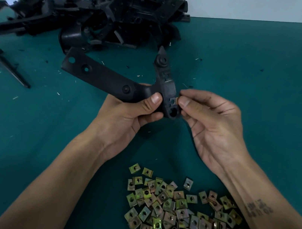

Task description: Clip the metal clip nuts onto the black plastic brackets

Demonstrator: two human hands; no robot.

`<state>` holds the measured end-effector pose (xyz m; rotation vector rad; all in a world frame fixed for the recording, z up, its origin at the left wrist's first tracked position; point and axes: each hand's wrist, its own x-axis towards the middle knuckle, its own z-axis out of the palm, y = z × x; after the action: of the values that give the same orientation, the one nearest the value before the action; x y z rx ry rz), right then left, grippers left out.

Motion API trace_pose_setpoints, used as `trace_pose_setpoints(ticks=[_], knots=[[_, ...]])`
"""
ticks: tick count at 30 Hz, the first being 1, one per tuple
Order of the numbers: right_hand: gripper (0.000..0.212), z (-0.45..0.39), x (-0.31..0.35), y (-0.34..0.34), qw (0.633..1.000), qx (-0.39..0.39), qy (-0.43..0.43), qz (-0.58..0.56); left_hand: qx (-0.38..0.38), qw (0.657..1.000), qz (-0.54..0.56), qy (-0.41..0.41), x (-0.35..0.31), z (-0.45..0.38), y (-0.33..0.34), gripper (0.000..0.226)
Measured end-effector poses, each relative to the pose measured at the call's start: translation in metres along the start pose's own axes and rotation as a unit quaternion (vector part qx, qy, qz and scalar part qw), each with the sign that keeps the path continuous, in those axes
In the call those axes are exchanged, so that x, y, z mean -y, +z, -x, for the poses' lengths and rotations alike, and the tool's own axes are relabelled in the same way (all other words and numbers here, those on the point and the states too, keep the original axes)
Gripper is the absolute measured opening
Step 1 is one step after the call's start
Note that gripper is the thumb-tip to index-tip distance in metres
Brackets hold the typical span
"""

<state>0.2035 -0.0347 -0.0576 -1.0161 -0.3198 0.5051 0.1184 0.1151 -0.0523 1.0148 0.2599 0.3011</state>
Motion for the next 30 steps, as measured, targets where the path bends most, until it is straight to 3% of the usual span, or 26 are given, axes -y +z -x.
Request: trace_pose_setpoints(ticks=[6, 11, 14, 21, 30], knots=[[0.025, 0.003, -0.002, 0.004, 1.0, -0.027, 0.008, 0.001, -0.009, 1.0, 0.011, 0.003, 0.002, -0.001, -0.001, 0.03], [0.013, 0.007, -0.004, 0.008, 0.999, -0.043, 0.02, -0.007, -0.03, 0.999, 0.001, 0.021, 0.006, -0.001, 0.001, 0.024], [0.006, 0.008, 0.0, 0.007, 0.999, -0.018, 0.042, -0.006, -0.044, 0.999, -0.003, 0.032, 0.007, -0.001, 0.002, 0.025], [0.028, 0.008, 0.003, 0.002, 0.996, 0.026, 0.082, -0.004, -0.042, 0.998, -0.01, 0.044, 0.008, -0.002, 0.0, 0.022], [0.028, 0.009, 0.012, -0.006, 0.983, 0.157, 0.092, 0.018, -0.035, 0.998, -0.024, 0.048, 0.007, -0.001, -0.001, 0.026]])
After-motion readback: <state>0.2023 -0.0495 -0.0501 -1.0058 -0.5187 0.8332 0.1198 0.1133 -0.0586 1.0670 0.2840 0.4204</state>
